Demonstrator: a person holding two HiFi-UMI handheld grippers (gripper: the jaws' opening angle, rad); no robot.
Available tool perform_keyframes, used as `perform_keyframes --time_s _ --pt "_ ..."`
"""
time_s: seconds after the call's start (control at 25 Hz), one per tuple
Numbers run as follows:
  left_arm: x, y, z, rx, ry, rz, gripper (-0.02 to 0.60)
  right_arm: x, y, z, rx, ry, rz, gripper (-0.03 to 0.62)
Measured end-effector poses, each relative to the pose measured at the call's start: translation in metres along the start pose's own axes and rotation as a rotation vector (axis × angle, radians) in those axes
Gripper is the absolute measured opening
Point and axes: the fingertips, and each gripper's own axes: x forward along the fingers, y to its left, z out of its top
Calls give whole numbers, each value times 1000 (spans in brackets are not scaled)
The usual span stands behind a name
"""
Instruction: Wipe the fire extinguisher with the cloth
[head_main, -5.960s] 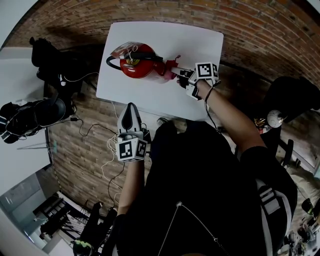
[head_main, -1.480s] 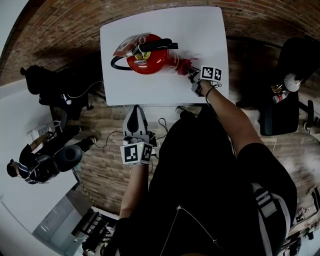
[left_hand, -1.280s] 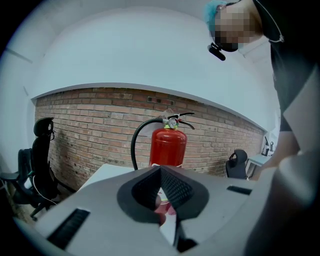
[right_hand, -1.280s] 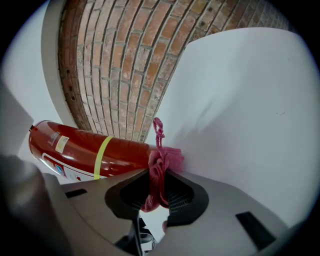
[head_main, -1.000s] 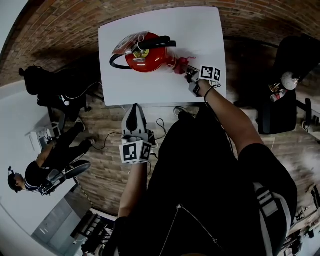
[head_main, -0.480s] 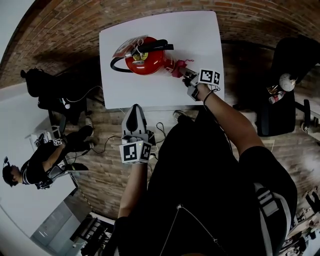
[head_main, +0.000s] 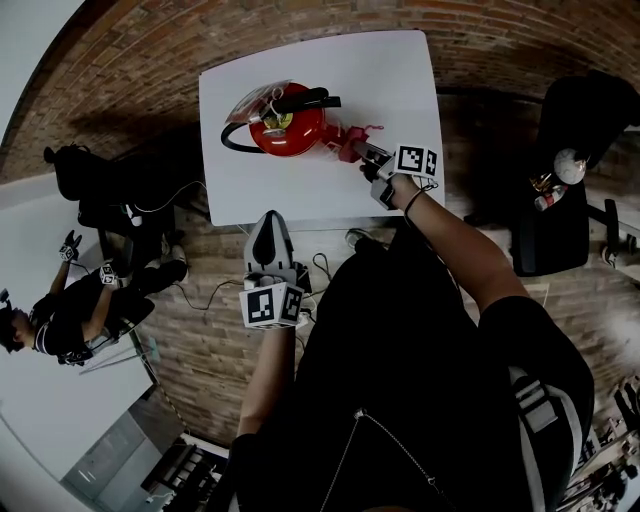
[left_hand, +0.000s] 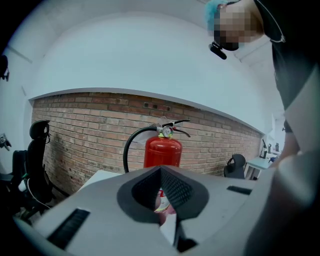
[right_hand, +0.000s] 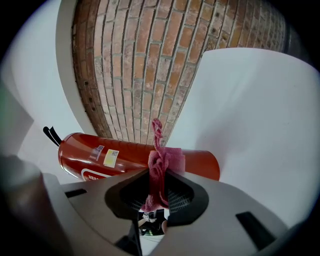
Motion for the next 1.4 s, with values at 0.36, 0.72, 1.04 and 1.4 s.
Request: perform_keyframes --time_s 0.36,0.72,1.04,1.4 --pt "0 -2 4 -10 5 3 8 -4 20 3 -5 -11 13 94" --pt "1 -2 6 -8 -32 -14 8 -11 59 7 -11 -20 83 94" --pt "2 -5 8 -18 -48 -30 8 -17 91 10 -20 -21 139 94" --pt "-2 -6 13 -24 -72 -36 8 -24 123 12 -31 -23 172 94"
